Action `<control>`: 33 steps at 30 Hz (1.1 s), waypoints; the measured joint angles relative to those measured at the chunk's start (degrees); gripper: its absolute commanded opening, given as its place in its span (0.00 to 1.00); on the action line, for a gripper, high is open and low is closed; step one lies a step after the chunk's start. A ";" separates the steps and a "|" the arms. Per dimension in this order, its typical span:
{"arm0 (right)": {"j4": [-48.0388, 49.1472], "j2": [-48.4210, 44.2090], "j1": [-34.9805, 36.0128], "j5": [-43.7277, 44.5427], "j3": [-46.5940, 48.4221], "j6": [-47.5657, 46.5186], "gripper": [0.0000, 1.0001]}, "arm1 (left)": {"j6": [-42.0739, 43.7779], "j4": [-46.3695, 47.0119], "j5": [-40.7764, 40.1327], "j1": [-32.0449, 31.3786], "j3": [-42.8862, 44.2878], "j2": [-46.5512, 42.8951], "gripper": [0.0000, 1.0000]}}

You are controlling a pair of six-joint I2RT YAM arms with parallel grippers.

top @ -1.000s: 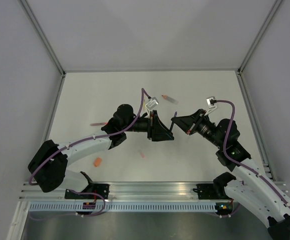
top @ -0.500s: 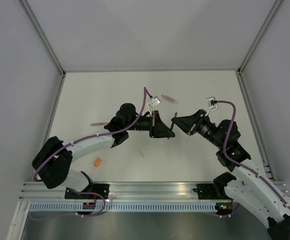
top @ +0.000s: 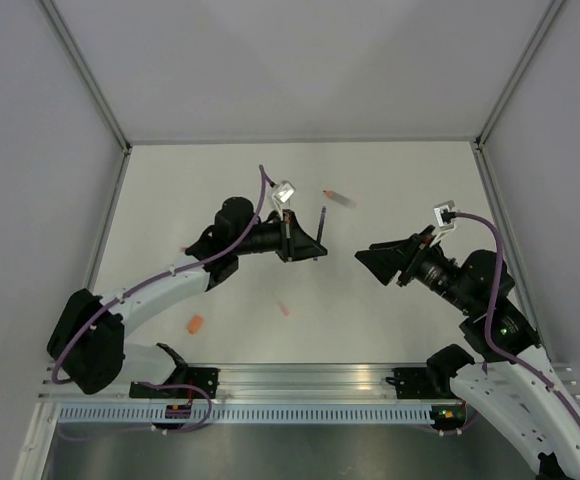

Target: Insert the pens into the pen caps

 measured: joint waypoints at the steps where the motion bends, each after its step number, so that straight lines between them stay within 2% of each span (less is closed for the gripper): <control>1: -1.73 -0.74 0.00 0.94 0.33 -1.29 0.70 | 0.02 -1.05 -0.87 1.73 -0.33 -1.64 0.02; 5: -8.15 0.11 0.04 5.01 0.94 -5.88 0.70 | 1.62 -7.34 -8.48 7.17 -1.22 -10.62 0.02; 8: -12.61 3.15 0.04 8.52 1.05 -9.18 0.70 | 3.93 -10.75 -14.62 7.56 -2.64 -18.43 0.02; 14: -16.61 11.28 0.07 15.80 1.16 -12.37 0.70 | 5.60 -12.00 -21.64 7.41 -12.90 -31.58 0.02; 17: -15.78 15.50 0.07 16.48 1.16 -12.98 0.69 | 5.60 -12.94 -22.05 7.39 -16.90 -34.49 0.02; 22: -14.84 25.46 0.07 16.65 2.43 -16.50 0.70 | 5.68 -12.76 -22.05 7.39 -18.12 -36.44 0.02; 27: -15.13 39.10 0.07 16.83 10.12 -21.14 0.68 | 6.32 -12.90 -26.01 7.28 -19.30 -39.52 0.02; 33: -13.05 49.22 0.09 16.00 18.34 -21.51 0.67 | 6.60 -15.10 -33.51 7.26 -20.24 -46.34 0.02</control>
